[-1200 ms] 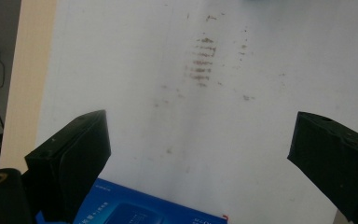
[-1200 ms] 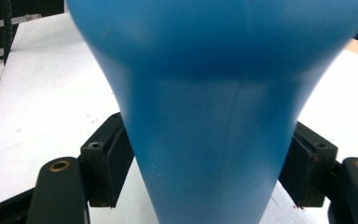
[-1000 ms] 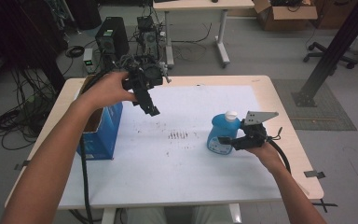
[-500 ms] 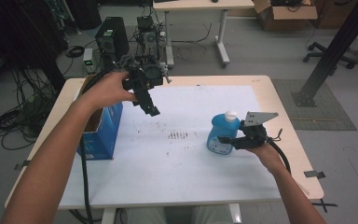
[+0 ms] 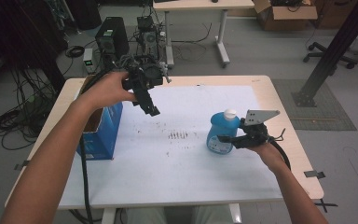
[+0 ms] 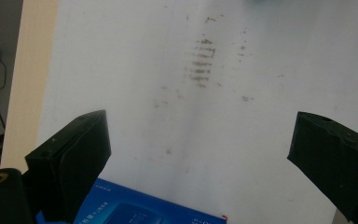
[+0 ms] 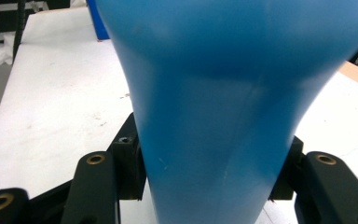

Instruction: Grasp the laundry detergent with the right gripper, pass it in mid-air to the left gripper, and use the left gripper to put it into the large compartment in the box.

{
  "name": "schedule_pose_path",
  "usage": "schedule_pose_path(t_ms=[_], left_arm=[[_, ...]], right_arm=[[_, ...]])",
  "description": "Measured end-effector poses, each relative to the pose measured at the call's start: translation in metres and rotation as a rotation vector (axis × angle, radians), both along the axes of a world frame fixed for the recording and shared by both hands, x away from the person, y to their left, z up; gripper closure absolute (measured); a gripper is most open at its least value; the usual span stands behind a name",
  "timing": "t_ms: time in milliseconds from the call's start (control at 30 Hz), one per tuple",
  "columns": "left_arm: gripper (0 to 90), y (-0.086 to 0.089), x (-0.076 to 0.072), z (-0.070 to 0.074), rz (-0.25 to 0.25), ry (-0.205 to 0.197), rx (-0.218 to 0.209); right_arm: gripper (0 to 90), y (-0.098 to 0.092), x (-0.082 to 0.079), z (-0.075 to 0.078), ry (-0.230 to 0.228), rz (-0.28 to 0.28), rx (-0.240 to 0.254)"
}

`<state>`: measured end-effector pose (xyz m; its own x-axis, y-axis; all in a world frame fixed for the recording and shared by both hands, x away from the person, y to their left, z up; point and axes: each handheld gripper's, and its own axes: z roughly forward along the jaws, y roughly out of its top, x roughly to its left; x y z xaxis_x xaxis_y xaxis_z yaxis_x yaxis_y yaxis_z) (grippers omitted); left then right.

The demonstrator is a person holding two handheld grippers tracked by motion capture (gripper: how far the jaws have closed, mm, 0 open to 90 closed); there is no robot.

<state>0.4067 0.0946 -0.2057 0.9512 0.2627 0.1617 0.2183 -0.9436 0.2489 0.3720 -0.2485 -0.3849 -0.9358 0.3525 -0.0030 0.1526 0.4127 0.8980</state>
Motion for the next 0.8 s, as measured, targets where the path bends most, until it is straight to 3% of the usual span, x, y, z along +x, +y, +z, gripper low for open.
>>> schedule_pose_path(t_ms=[367, 567, 800], left_arm=[[5.8, -0.002, -0.01, 0.005, -0.009, -0.006, -0.004], [6.0, -0.005, -0.018, 0.007, -0.016, -0.001, 0.003], [6.1, -0.011, -0.029, 0.01, -0.034, 0.007, 0.012]], right_arm=[[44.6, 0.002, -0.003, 0.019, 0.012, 0.036, -0.01], [44.5, 0.006, -0.005, 0.026, 0.039, 0.066, -0.029], [44.5, 0.012, -0.009, 0.032, 0.055, 0.109, -0.019]])
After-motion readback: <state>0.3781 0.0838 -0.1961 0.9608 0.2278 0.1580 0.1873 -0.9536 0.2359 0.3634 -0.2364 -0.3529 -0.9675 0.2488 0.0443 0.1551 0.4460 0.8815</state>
